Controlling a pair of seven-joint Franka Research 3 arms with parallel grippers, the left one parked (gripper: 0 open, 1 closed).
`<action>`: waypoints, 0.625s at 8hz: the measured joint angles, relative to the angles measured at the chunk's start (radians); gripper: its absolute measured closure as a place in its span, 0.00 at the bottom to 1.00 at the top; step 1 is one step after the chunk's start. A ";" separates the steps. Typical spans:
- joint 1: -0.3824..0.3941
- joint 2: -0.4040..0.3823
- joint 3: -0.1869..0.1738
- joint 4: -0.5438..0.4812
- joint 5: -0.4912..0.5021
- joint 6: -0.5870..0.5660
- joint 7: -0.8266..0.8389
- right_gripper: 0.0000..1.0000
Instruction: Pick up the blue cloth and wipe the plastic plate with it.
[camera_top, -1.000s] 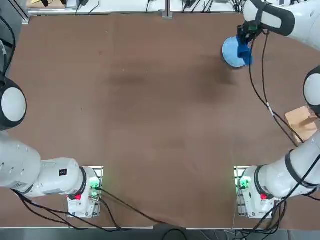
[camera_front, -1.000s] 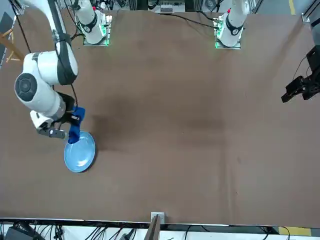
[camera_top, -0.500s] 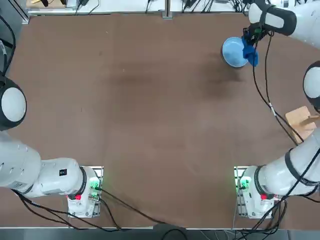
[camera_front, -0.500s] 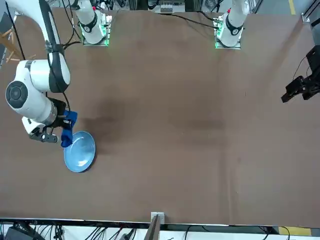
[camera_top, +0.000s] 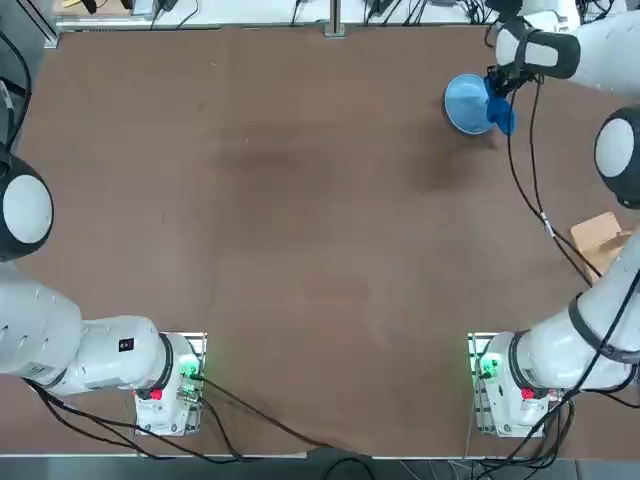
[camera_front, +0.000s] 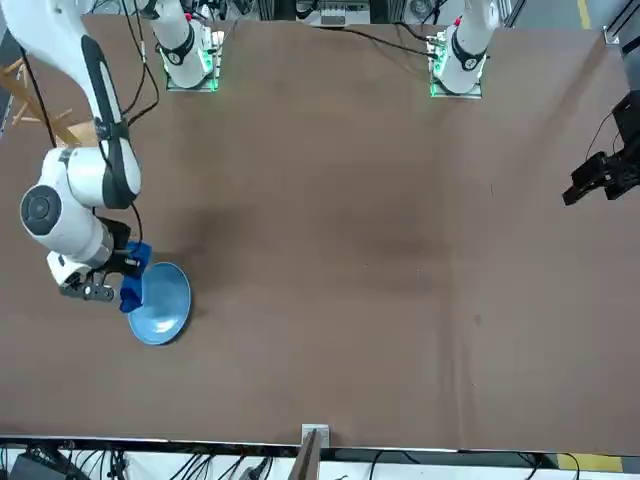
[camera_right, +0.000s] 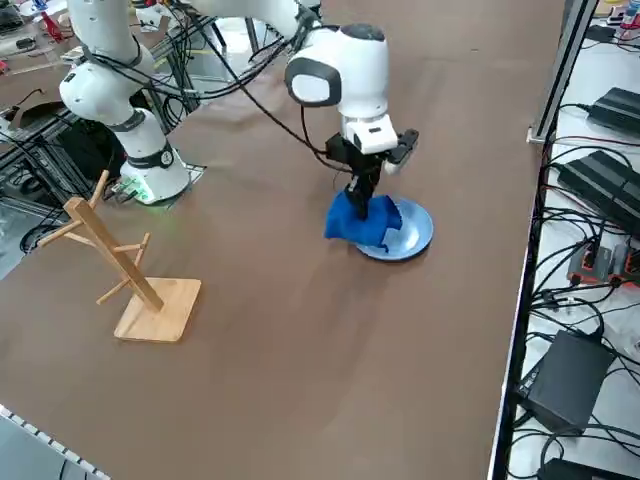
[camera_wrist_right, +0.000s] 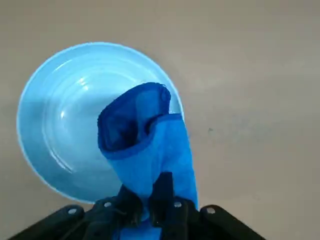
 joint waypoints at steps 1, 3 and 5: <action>0.000 0.008 0.000 0.007 0.000 0.004 0.000 0.90; 0.000 0.017 0.002 0.017 0.000 0.004 0.000 0.90; 0.000 0.060 0.004 0.023 -0.003 0.067 -0.001 0.90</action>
